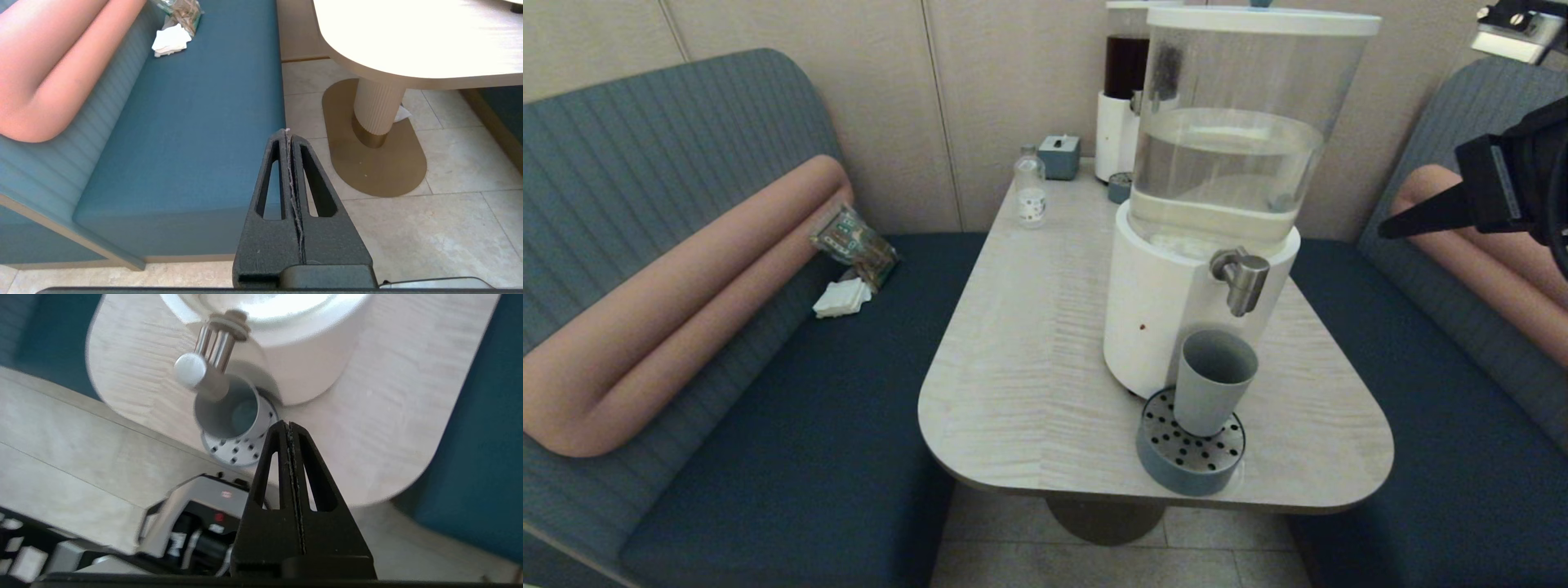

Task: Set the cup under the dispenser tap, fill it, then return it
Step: Turn on the faucet

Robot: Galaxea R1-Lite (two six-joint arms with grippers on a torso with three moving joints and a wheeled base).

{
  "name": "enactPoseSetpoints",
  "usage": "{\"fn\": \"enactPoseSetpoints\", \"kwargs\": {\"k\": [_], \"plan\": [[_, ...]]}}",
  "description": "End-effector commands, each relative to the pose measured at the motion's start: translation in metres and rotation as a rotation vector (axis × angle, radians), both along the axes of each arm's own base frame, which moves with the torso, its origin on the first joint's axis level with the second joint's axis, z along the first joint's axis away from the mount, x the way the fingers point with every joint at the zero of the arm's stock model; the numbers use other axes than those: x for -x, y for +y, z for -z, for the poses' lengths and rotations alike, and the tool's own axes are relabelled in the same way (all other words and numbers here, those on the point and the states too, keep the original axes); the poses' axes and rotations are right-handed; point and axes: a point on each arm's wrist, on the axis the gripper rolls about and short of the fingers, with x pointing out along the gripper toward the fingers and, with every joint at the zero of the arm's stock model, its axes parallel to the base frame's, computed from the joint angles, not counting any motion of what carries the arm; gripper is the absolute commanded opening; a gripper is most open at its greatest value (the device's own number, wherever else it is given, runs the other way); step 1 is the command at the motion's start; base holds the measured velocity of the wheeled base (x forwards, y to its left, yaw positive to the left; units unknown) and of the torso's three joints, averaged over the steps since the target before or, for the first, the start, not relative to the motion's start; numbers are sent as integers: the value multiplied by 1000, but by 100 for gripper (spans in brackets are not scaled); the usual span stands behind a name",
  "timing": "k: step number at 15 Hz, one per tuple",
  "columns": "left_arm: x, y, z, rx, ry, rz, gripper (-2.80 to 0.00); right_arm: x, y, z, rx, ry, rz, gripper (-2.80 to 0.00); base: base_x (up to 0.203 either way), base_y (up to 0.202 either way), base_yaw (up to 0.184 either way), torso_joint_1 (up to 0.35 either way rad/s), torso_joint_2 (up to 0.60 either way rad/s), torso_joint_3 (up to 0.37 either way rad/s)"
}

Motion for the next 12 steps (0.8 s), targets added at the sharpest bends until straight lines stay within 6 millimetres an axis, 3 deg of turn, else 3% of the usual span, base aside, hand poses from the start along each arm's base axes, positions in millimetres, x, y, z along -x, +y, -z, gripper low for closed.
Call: {"fn": "enactPoseSetpoints", "kwargs": {"k": [1,12], "plan": [[0,0,0,0,0,-1,-280,-14,5,9,38,-9,-30,-280,0,0,0,0,0,0],[0,0,0,-1,0,1,-280,-49,28,30,116,-55,-137,-280,0,0,0,0,0,0]]}}
